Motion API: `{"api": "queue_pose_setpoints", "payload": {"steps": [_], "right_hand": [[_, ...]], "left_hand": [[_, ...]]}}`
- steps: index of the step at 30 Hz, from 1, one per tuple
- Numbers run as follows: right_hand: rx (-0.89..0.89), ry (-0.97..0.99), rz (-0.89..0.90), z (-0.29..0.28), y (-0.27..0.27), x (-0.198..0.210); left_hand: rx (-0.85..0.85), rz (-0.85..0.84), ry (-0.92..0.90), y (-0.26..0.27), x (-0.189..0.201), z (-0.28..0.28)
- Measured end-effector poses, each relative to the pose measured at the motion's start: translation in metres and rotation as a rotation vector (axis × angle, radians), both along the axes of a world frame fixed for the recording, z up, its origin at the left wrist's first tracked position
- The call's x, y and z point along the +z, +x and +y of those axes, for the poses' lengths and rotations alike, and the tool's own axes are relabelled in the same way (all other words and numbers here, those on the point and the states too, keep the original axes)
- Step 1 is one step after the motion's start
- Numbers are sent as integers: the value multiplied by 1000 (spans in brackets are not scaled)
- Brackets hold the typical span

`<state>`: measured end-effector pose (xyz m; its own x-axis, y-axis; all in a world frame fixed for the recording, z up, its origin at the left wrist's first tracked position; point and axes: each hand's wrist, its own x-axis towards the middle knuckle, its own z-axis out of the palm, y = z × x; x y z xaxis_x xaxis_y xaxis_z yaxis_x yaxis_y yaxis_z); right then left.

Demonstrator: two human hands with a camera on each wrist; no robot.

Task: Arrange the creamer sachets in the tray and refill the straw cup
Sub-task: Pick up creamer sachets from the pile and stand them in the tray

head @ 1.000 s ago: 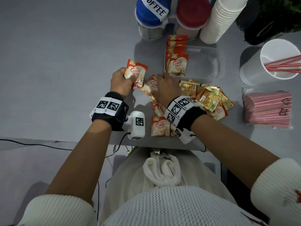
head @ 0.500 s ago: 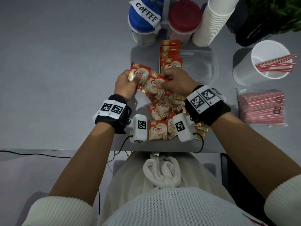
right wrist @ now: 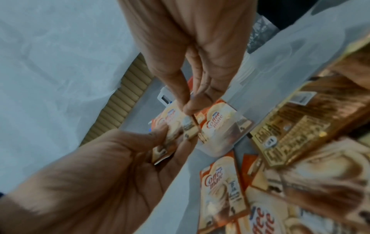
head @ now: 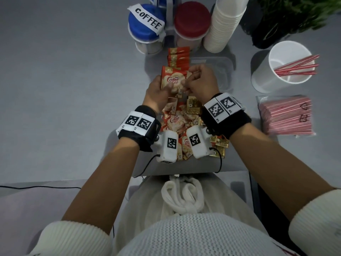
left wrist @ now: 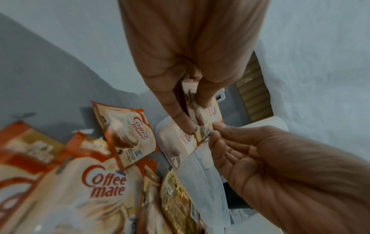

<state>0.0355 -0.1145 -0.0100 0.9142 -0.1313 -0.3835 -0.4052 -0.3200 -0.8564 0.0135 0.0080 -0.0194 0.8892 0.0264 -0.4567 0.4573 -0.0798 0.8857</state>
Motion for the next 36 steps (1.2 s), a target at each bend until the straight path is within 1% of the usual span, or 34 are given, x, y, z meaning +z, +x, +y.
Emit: {"api": "queue_pose_setpoints", "payload": {"steps": [1,3,4,6,8,12,16,19,22,27,31,34,36], "right_hand": [[-3,27,19,-1,0,-1],[47,65,64,-3,-1,-1],[66,74,66,-4,-1,0],[74,63,23,-9,3,5],[69,7,-39,-15,10,9],[86,-174,-85,-27,21,8],[183,-256,-33,-29,18,-2],[225,-339,-19,-24,14,-10],[190,-360,-4,-19,14,-16],[152,-413,-43,-15,20,-18],[200,-423,-64,-13,19,-17],[262,-432,-42,-11,17,-17],[247,-372,-9,-10,17,-15]], "left_hand": [[2,-5,3,1,2,-2],[-13,-10,-2,4,6,-7],[-21,-14,1,5,7,-9],[-76,-24,65,8,11,-10],[-110,-50,173,13,12,-8],[-46,-84,432,28,7,1],[-101,16,548,33,-1,2],[-137,59,565,32,-4,-4],[-168,40,559,30,-7,-10],[-165,-6,580,29,-11,-14],[-195,-16,588,30,-14,-15],[-223,-42,604,30,-12,-16],[-242,-51,609,29,-11,-16]]}}
